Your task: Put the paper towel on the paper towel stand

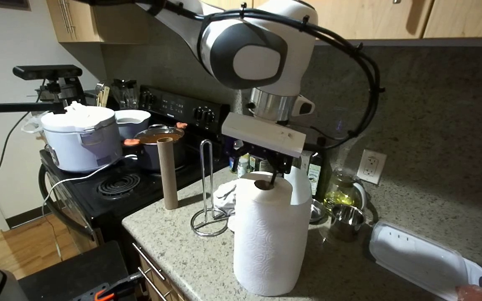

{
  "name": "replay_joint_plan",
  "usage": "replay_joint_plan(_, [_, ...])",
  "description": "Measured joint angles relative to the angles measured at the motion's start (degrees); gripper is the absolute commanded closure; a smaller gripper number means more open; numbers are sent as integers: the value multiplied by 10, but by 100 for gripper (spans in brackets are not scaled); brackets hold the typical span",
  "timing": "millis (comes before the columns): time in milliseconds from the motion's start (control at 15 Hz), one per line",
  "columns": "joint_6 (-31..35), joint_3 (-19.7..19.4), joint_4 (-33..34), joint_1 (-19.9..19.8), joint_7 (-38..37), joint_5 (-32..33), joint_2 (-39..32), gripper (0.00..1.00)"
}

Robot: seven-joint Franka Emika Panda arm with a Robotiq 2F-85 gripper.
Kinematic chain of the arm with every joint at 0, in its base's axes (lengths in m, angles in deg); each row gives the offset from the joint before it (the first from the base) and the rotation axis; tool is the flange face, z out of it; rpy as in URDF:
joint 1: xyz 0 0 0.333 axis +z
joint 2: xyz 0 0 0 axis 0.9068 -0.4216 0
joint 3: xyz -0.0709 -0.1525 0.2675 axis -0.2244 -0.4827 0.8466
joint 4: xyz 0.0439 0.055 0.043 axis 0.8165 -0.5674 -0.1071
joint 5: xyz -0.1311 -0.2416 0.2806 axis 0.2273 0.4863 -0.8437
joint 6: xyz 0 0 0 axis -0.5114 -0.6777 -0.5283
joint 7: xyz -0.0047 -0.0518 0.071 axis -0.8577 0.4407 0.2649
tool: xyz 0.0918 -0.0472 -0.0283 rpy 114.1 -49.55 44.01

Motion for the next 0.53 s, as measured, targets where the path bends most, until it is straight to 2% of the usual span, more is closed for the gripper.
replay_joint_plan(533, [-21, 20, 7, -25, 0, 0, -3, 0])
